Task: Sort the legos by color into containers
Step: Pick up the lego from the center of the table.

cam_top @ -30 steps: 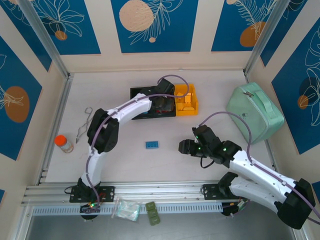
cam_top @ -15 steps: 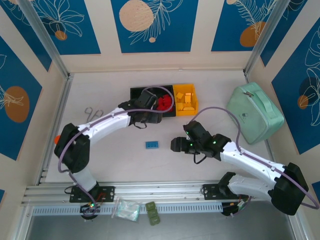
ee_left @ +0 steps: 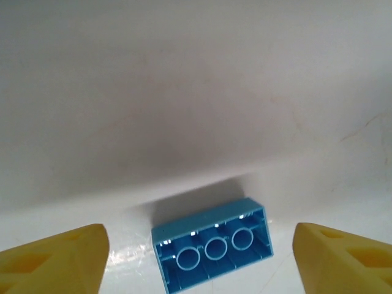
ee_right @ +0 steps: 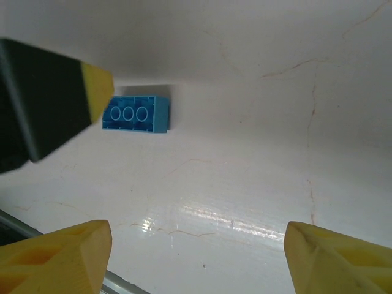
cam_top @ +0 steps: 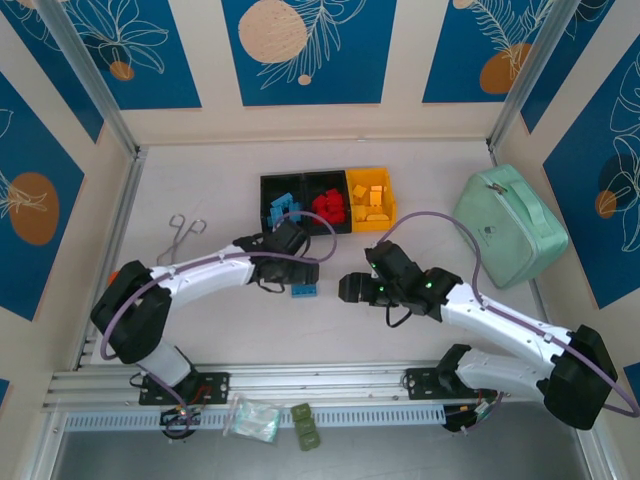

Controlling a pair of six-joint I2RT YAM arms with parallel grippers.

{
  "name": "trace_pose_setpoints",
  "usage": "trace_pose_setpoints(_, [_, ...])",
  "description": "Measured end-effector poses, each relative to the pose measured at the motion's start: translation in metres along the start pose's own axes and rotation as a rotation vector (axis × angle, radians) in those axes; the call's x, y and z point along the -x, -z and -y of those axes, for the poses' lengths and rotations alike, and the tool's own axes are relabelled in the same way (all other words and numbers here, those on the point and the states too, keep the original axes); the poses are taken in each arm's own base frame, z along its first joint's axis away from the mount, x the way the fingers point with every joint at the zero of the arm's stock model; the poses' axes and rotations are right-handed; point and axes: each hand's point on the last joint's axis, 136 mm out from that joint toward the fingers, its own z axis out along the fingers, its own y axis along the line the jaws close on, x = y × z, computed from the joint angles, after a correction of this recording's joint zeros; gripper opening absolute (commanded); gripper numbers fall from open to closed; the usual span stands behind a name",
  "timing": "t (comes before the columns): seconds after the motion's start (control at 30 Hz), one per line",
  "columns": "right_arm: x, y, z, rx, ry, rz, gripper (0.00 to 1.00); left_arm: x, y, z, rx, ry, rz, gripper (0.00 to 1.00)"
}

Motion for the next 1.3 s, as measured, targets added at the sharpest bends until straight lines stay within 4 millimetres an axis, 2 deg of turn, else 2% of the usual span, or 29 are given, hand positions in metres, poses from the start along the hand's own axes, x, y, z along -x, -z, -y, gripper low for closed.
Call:
trace_pose_setpoints(0.17, [-0.008,-0.001,0.007,-0.006,-0.009,-0.007,0.74,-0.014,-0.008,0.007,-0.001,0.012,-0.024,0.95])
trace_pose_setpoints(0.37, [-0.014,-0.004,0.015,-0.021,-0.019,-0.020,0.74,-0.025,-0.026,0.008,0.020,0.018,-0.060,0.92])
trace_pose_setpoints(0.5, [-0.014,-0.004,0.015,-0.022,-0.025,-0.018,0.74,-0.033,-0.039,0.000,0.081,0.007,-0.095,0.86])
trace_pose_setpoints(0.67, [-0.016,-0.006,0.018,-0.028,-0.033,-0.022,0.74,-0.030,-0.042,-0.001,0.125,0.001,-0.106,0.72])
trace_pose_setpoints(0.87, [-0.018,-0.007,0.021,-0.036,-0.039,-0.025,0.73,-0.030,-0.040,-0.002,0.141,-0.010,-0.105,0.62])
trace_pose_setpoints(1.03, [-0.017,-0.007,0.020,-0.033,-0.041,-0.023,0.73,-0.027,-0.035,-0.002,0.142,-0.012,-0.089,0.61])
trace_pose_setpoints(1.3, [-0.015,-0.012,0.016,-0.018,-0.037,-0.020,0.73,0.000,0.000,-0.002,0.099,-0.007,0.005,0.60])
